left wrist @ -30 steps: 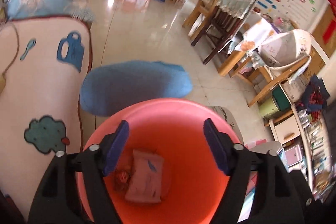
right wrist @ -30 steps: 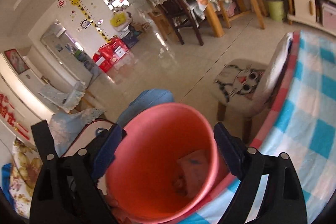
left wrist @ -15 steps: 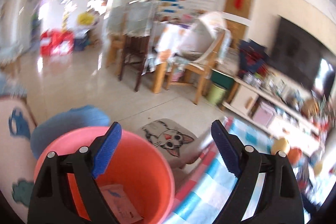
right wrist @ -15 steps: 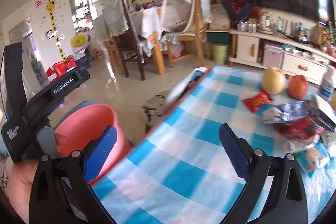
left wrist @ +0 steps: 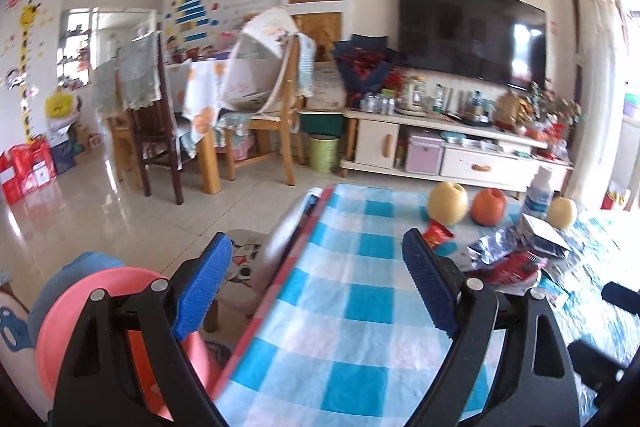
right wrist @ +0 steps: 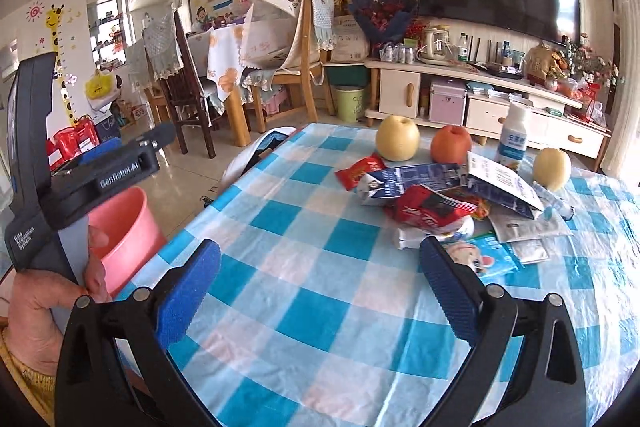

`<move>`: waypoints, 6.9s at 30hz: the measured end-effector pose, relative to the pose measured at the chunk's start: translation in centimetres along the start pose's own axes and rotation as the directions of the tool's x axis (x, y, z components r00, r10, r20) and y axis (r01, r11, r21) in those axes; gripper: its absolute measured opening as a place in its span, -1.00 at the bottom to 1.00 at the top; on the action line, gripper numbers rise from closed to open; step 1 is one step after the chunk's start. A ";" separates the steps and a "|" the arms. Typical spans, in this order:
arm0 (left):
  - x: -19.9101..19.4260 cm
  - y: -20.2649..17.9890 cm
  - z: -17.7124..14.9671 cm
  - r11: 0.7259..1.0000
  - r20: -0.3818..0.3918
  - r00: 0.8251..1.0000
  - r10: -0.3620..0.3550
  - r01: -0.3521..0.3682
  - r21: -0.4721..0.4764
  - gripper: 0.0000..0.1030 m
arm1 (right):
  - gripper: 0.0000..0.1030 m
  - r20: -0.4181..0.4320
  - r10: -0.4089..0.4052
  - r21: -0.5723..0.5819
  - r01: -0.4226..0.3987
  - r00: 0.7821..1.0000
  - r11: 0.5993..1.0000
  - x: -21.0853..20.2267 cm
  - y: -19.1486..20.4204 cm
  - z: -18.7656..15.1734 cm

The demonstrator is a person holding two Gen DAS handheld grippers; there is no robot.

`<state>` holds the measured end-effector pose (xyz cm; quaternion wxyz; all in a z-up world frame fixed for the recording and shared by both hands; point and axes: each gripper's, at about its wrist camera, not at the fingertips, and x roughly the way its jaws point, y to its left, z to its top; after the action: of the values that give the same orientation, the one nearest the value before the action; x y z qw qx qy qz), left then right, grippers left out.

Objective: Collect trash
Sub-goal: 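Move both tools back to the pile on the table, then grasp the blue milk carton with the left tool while the right tool grasps the white MAGIC DAY pouch, then lift the blue carton with the left tool while the right tool lifts the MAGIC DAY pouch, then carry both items over the pink bucket and open both tools to drop them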

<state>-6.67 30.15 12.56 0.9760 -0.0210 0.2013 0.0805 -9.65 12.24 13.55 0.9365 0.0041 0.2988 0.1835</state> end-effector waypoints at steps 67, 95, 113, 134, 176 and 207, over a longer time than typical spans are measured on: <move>18.7 -21.7 -3.5 0.755 -0.452 0.681 -0.575 0.656 0.028 0.63 | -0.29 -0.229 0.123 0.204 -0.076 0.966 0.976 15.2 -31.6 1.1; 11.6 -18.9 -7.5 0.843 -0.554 0.753 -0.356 0.514 0.157 0.25 | 0.81 -0.177 -0.039 0.204 0.076 0.983 0.976 12.6 -32.1 2.9; 13.0 -17.2 -7.2 0.889 -0.559 0.758 -0.337 0.452 0.077 -0.23 | 0.82 -0.303 -0.084 0.000 0.088 0.949 0.996 20.2 -31.4 3.8; 12.5 -16.1 -6.8 0.899 -0.547 0.762 -0.348 0.436 0.035 -0.37 | 0.87 -0.342 -0.089 -0.052 0.075 0.936 0.996 22.1 -28.9 3.3; 3.0 -2.4 -4.0 0.967 -0.338 0.912 -0.232 0.177 -0.185 -0.38 | 0.83 -0.166 -0.018 0.131 0.040 0.986 0.991 1.9 -15.2 -0.8; 0.2 26.4 -7.0 0.570 -0.406 0.889 0.210 -0.449 -0.688 -0.10 | 0.83 -0.351 0.358 -0.545 -0.500 0.865 0.673 12.9 29.3 1.9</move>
<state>-13.54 55.72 5.84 0.8013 -0.4054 0.2836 0.3365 -8.87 44.20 11.33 0.7765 -0.2528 0.3111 0.4863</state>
